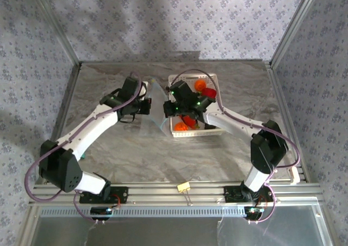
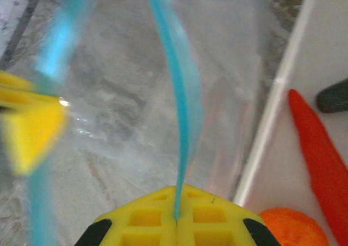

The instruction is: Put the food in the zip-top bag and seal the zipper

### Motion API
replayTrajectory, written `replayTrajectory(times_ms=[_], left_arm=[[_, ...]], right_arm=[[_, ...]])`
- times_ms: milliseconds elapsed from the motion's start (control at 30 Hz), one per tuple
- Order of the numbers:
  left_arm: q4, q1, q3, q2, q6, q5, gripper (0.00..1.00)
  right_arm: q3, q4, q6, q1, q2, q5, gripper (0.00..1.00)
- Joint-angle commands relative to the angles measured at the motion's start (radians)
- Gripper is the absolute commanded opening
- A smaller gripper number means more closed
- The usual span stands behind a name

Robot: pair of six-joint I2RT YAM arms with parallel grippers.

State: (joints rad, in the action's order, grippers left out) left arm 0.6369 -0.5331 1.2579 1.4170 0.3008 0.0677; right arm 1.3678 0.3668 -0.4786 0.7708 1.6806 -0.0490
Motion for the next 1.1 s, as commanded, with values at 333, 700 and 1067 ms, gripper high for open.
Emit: replayTrajectory(times_ms=[333,700,1067], left_arm=[[0.502,-0.144,0.364,0.070,-0.132,0.466,0.00],[0.316,-0.103,0.239,0.056,-0.127,0.234,0.00],[0.183,-0.051,0.313,0.226,-0.139,0.069,0.00]], right_arm=[[0.182,0.265,0.076,-0.034,0.136,0.104,0.00],[0.186,0.185,0.112,-0.052,0.159,-0.040,0.03],[0.188,0.143,0.124,-0.083,0.145,-0.102,0.12]])
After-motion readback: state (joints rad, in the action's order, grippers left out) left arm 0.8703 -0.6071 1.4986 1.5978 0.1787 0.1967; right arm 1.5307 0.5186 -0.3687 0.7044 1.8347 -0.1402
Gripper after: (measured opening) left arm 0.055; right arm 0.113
